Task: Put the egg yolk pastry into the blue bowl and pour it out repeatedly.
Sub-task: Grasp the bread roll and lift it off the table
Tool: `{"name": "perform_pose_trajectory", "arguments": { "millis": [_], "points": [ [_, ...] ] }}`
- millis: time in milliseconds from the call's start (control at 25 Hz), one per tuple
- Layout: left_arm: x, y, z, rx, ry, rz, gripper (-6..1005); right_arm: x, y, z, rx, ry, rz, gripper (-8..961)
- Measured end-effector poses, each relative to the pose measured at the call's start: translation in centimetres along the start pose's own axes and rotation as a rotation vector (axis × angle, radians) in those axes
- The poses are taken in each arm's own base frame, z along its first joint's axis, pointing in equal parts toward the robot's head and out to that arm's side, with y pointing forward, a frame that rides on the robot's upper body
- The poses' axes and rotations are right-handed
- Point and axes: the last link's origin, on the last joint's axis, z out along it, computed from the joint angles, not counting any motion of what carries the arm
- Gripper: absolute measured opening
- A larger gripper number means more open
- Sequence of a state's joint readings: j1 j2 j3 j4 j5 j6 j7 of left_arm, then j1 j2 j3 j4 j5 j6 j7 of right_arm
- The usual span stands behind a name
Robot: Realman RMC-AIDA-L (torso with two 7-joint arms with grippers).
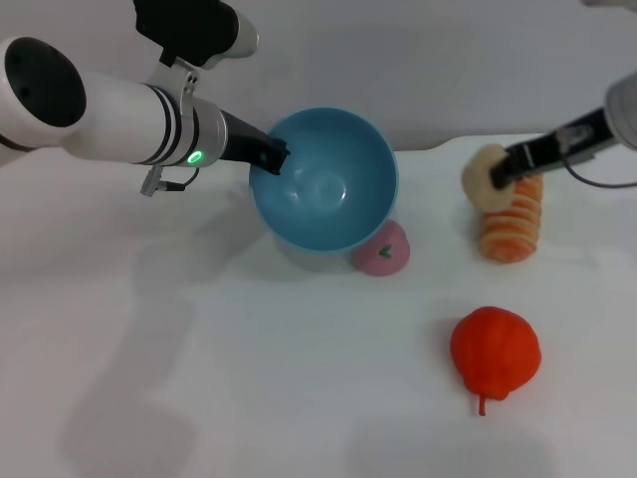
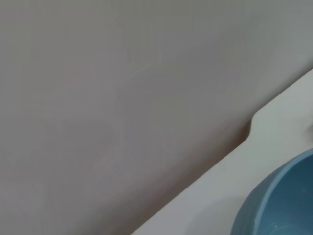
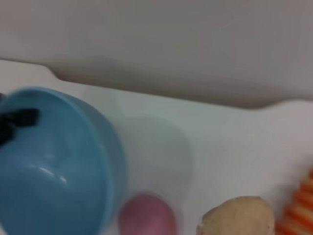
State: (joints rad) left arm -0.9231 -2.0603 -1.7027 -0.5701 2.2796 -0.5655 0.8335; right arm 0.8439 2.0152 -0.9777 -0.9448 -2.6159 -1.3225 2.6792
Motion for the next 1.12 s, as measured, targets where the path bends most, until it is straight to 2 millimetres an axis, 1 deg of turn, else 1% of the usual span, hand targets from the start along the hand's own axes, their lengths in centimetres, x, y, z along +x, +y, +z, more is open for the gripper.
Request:
{"name": "perform_pose_trajectory", "arguments": {
  "millis": [240, 360, 520, 760, 920, 1120],
  "points": [
    [-0.2, 0.2, 0.0, -0.015, -0.015, -0.008, -2, -1.8, 3.2, 0.4, -0.097, -0.054, -0.101, 30],
    [-0.2, 0.3, 0.0, -0.024, -0.024, -0.008, -2, -2.6, 4.6, 0.7, -0.113, -0.070, -0.147, 28],
    [-0.2, 0.4, 0.0, -0.026, -0.026, -0.005, -1, -3.1, 6.3, 1.2, -0.130, -0.065, -0.199, 26],
    [-0.2, 0.4, 0.0, -0.029, -0.029, -0.003, -1, -3.3, 8.7, 1.6, -0.217, -0.083, -0.253, 24],
    [-0.2, 0.5, 0.0, -0.030, -0.031, 0.000, -1, -3.4, 9.3, 1.8, -0.231, -0.085, -0.269, 20],
    [-0.5, 0.4, 0.0, -0.029, -0.034, -0.006, -2, -3.0, 8.6, 2.6, -0.218, -0.086, -0.238, 19]
  ]
}}
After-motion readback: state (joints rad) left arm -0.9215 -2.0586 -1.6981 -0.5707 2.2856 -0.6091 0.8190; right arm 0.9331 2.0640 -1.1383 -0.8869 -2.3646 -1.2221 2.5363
